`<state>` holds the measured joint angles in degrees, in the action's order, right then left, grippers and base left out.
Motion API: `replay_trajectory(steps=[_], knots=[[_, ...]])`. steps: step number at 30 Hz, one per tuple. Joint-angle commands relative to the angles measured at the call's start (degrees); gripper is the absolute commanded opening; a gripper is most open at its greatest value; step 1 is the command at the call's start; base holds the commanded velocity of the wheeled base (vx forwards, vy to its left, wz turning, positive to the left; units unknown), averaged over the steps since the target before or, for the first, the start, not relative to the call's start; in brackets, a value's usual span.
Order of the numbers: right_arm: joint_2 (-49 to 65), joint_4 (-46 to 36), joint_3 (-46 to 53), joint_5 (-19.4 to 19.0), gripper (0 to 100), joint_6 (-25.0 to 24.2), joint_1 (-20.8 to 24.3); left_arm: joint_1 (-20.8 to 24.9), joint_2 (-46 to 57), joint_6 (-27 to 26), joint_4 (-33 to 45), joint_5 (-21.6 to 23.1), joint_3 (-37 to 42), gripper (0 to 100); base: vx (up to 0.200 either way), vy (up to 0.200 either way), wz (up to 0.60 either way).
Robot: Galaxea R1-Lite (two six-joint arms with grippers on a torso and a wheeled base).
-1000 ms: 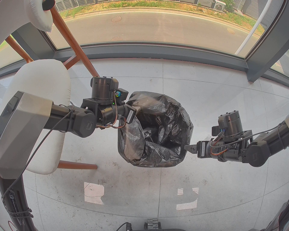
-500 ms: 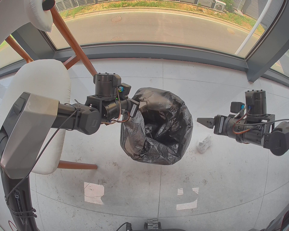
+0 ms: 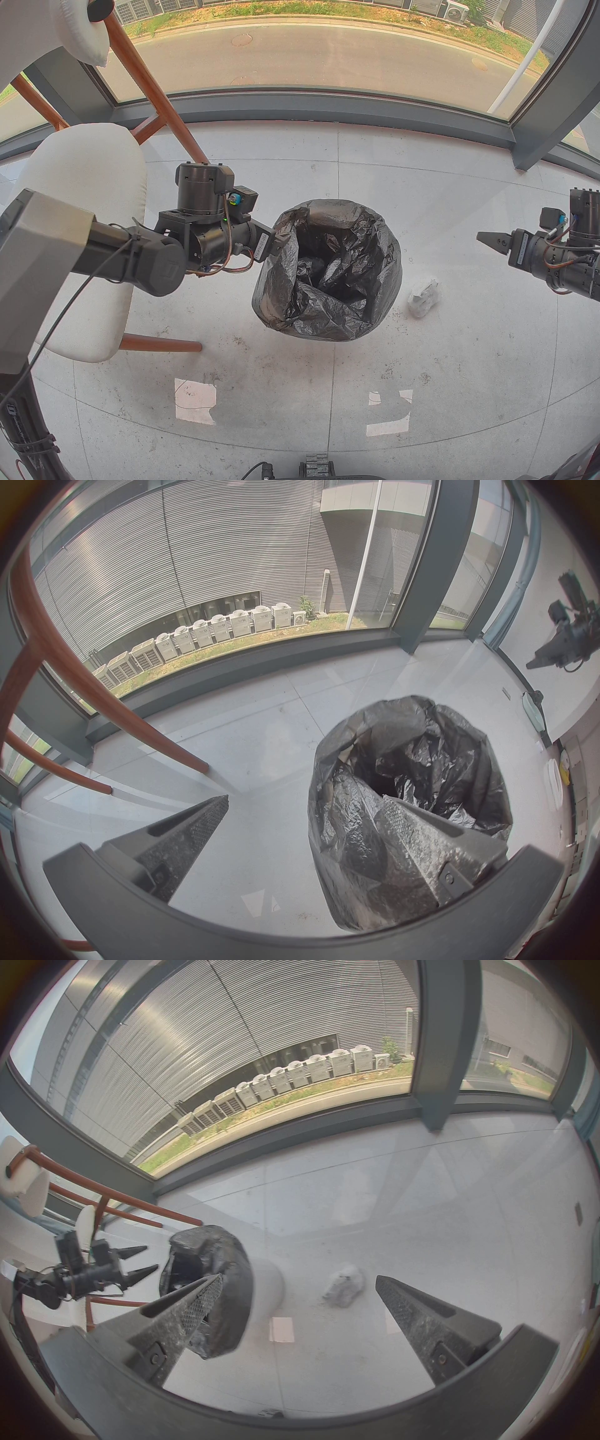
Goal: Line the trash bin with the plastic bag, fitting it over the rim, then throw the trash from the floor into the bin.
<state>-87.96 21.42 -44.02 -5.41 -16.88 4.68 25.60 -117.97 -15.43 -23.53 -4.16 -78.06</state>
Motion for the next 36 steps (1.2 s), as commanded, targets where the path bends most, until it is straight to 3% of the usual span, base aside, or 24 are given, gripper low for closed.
replay_trajectory(steps=[1, 2, 3, 4, 5, 6, 7, 9, 14, 18, 21, 28, 31, 32, 36], knots=[[2.2, 0.1, 3.1, -2.8, 100, 2.9, -8.2, 0.0, 9.0, 0.4, -1.3, 0.2, 5.3, 100, 0.000, 0.000, 0.00], [2.0, 0.1, 4.1, -7.2, 100, 6.2, -14.1, 0.4, 14.3, 0.3, -1.5, 0.8, 9.4, 100, 0.000, 0.000, 0.00], [1.7, 0.2, 4.6, -9.5, 100, 8.3, -16.9, 0.6, 17.2, 0.3, -1.5, 1.1, 11.9, 100, 0.000, 0.000, 0.00], [1.6, 0.2, 4.7, -10.1, 100, 8.9, -17.8, 0.8, 18.0, 0.4, -1.6, 1.1, 12.5, 100, 0.000, 0.000, 0.00], [0.7, 0.2, 5.0, -13.0, 100, 11.6, -21.6, 1.6, 22.2, 0.5, -1.5, 1.0, 15.5, 100, 0.000, 0.000, 0.00], [0.7, 0.2, 5.0, -13.0, 100, 11.6, -21.6, 1.6, 22.2, 0.5, -1.5, 1.0, 15.5, 100, 0.000, 0.000, 0.00], [-2.7, 0.3, 5.4, -16.5, 100, 15.2, -26.3, 2.0, 26.6, 0.5, -1.5, 1.0, 18.5, 100, 0.000, 0.000, 0.00], [-5.7, 0.6, 5.6, -18.0, 100, 17.5, -28.6, 1.8, 28.2, 0.5, -1.5, 1.2, 19.5, 100, 0.000, 0.000, 0.00], [-14.3, 6.3, 7.5, -18.6, 100, 20.5, -30.1, -0.6, 31.0, 1.3, -1.5, 3.5, 22.4, 100, 0.000, 0.000, 0.00], [-20.9, 14.8, 8.4, -20.4, 100, 20.5, -28.9, -1.7, 31.5, 1.1, -1.5, 3.8, 23.6, 100, 0.000, 0.000, 0.00], [-25.8, 21.3, 8.2, -21.0, 100, 19.4, -25.7, -1.7, 31.4, 1.1, -1.5, 3.9, 23.7, 100, 0.000, 0.000, 0.00], [-34.2, 31.7, 7.5, -21.0, 100, 11.5, -19.2, -1.8, 31.0, 1.1, -1.5, 3.7, 23.7, 100, 0.000, 0.000, 0.00], [-36.1, 32.5, 4.9, -19.9, 100, 0.4, -14.3, -2.0, 31.1, 1.3, -1.5, 3.6, 24.6, 100, 0.000, 0.000, 0.00], [-36.7, 32.4, 3.2, -18.2, 100, -5.6, -12.0, -2.0, 31.3, 1.5, -1.6, 3.5, 25.6, 100, 0.000, 0.000, 0.00], [-40.5, 32.3, -1.9, -10.8, 100, -19.4, -5.7, -3.9, 31.5, 0.9, -2.9, 3.7, 28.1, 100, 0.000, 0.000, 0.00]])
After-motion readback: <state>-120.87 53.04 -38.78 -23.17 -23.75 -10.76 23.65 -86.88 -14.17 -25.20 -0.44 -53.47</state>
